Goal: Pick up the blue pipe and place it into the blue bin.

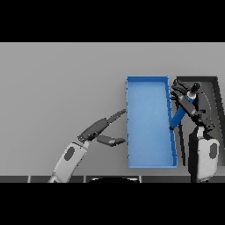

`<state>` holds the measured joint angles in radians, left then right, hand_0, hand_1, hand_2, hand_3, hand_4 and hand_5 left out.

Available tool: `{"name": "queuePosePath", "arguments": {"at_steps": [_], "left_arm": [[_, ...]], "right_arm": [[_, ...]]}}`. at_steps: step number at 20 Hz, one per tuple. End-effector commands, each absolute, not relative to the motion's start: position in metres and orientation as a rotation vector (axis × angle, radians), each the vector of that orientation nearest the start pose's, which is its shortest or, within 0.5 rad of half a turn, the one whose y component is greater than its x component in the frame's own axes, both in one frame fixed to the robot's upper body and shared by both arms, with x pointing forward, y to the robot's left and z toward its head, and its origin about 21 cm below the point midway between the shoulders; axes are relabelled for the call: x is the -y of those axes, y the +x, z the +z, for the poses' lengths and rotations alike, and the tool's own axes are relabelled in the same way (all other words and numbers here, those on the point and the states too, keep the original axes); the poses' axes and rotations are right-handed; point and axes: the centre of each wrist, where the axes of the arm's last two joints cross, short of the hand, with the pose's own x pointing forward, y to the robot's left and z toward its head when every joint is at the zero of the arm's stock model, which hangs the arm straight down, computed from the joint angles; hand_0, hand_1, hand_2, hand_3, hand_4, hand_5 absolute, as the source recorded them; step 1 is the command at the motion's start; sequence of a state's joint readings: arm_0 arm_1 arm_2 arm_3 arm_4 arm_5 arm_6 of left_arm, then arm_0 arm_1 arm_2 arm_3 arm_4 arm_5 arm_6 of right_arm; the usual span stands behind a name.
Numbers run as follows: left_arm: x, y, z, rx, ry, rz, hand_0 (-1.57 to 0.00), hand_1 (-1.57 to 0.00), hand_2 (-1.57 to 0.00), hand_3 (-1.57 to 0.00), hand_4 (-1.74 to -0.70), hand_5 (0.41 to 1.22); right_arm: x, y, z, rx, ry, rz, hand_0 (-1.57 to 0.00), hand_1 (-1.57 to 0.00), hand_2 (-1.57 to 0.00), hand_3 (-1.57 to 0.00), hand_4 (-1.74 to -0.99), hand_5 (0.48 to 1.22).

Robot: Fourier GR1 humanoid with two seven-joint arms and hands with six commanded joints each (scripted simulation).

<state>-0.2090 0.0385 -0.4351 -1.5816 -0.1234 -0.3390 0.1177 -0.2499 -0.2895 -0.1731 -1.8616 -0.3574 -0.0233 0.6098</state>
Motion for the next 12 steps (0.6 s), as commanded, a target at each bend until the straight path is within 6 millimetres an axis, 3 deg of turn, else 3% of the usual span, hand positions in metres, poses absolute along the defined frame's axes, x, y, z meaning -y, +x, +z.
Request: {"name": "queuePosePath", "arguments": {"at_steps": [1, 5, 6, 10, 11, 12], "left_arm": [[-0.113, 0.261, 0.041, 1.538, -0.420, -0.874, 0.00, 0.00, 0.00, 0.00, -0.88, 0.428], [-0.115, 0.263, 0.044, 1.542, -0.427, -0.877, 0.00, 0.00, 0.00, 0.00, -0.89, 0.422], [-0.115, 0.261, 0.043, 1.550, -0.434, -0.878, 0.00, 0.00, 0.00, 0.00, -0.89, 0.420], [-0.114, 0.261, 0.044, 1.554, -0.432, -0.880, 0.00, 0.00, 0.00, 0.00, -0.88, 0.421], [-0.112, 0.260, 0.044, 1.553, -0.436, -0.886, 0.00, 0.00, 0.00, 0.00, -0.88, 0.421], [-0.114, 0.260, 0.044, 1.553, -0.436, -0.886, 0.00, 0.00, 0.00, 0.00, -0.88, 0.422]], "right_arm": [[0.288, 0.266, 0.151, 1.477, 0.062, -0.039, -1.57, -1.57, -1.57, -1.57, -1.741, 1.221], [0.283, 0.257, 0.126, 1.315, -0.036, -0.108, -1.57, -1.57, -1.57, -1.52, -1.741, 1.221], [0.282, 0.255, 0.121, 1.280, -0.056, -0.109, -1.57, -1.57, -1.57, -1.26, -1.741, 1.221], [0.275, 0.250, 0.096, 1.114, -0.141, -0.109, -1.57, -1.55, -1.57, -0.85, -1.741, 1.221], [0.275, 0.250, 0.092, 1.082, -0.145, -0.103, -1.46, -1.34, -1.34, -0.79, -1.678, 1.221], [0.275, 0.252, 0.091, 1.060, -0.151, -0.092, -1.17, -1.07, -1.07, -0.63, -1.592, 1.221]]}}
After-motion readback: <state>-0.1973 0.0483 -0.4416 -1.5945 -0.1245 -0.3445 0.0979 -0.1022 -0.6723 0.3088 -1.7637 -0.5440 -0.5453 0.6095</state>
